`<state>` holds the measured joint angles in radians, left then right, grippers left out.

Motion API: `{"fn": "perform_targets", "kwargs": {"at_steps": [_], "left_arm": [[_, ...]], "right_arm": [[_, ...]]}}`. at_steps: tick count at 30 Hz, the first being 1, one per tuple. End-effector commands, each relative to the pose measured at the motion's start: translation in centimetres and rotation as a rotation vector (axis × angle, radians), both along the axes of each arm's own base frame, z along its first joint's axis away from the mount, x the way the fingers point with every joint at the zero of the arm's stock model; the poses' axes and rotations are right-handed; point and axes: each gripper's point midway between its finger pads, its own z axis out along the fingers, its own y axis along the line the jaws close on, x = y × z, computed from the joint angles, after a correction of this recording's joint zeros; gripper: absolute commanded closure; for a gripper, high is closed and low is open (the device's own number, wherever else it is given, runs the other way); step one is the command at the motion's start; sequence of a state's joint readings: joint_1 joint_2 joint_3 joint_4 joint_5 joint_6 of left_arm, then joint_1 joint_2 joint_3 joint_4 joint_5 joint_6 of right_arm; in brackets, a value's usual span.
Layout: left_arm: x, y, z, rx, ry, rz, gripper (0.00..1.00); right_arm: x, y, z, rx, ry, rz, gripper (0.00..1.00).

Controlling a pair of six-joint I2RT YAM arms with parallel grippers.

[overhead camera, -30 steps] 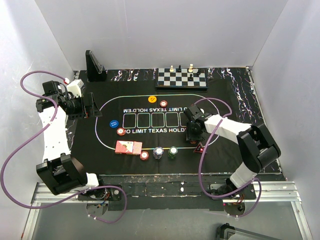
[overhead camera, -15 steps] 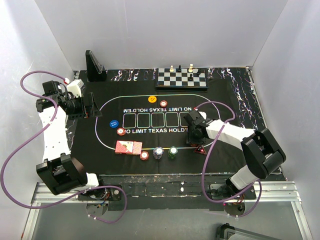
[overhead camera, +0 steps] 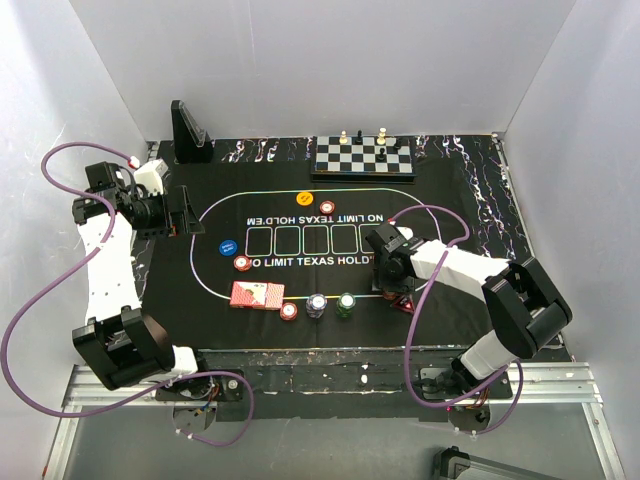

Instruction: Distribute texas hold em gaming equipment

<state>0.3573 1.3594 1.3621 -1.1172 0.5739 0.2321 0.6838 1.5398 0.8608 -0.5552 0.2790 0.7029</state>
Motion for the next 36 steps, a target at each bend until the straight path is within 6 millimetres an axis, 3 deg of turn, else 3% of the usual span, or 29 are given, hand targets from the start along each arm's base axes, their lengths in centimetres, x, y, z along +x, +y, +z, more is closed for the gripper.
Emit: {"fn": "perform_targets", "kwargs": {"at_steps": [1, 5, 9, 12, 16, 19, 24, 29, 36], "left_arm": [[-0.3, -0.4, 0.7, -0.009, -0.034, -0.017, 0.0], [-0.5, -0.6, 0.7, -0.017, -0.036, -0.014, 0.0], [-0.9, -0.7, 0.5, -0.01, -0.031, -0.022, 0.0], [-1.2, -0.6, 0.2, 0.002, -0.018, -0.043, 0.0], [-1.8, -0.6, 0.2, 0.015, 0.005, -0.091, 0.0], [-1.9, -0.8, 0.2, 0.009, 0.021, -0.115, 0.0], [-1.6, -1.1, -0.4, -0.031, 0.043, -0.113, 0.0], [-0.9, -1.1, -0.3, -0.057, 0.031, -0.064, 0.0], [0.2, -0.8, 0.2, -0.075, 0.025, -0.013, 0.0]], "right_arm": [[0.5, 0.0, 2.3, -0.02, -0.025, 0.012, 0.31], [1.7, 0.6, 5.2, -0.004, -0.077, 0.031, 0.19], [2.5, 2.0, 8.6, 0.032, -0.14, 0.087, 0.18], [2.7, 4.8, 11.8, 0.106, -0.201, 0.178, 0.18], [1.3, 9.3, 14.2, 0.17, -0.243, 0.354, 0.15], [-0.4, 12.6, 14.5, 0.187, -0.247, 0.48, 0.13], [-3.1, 16.5, 12.5, 0.203, -0.193, 0.62, 0.12], [-3.8, 17.5, 10.3, 0.169, -0.135, 0.644, 0.1], [-4.5, 18.8, 9.3, 0.191, -0.098, 0.694, 0.09]]}}
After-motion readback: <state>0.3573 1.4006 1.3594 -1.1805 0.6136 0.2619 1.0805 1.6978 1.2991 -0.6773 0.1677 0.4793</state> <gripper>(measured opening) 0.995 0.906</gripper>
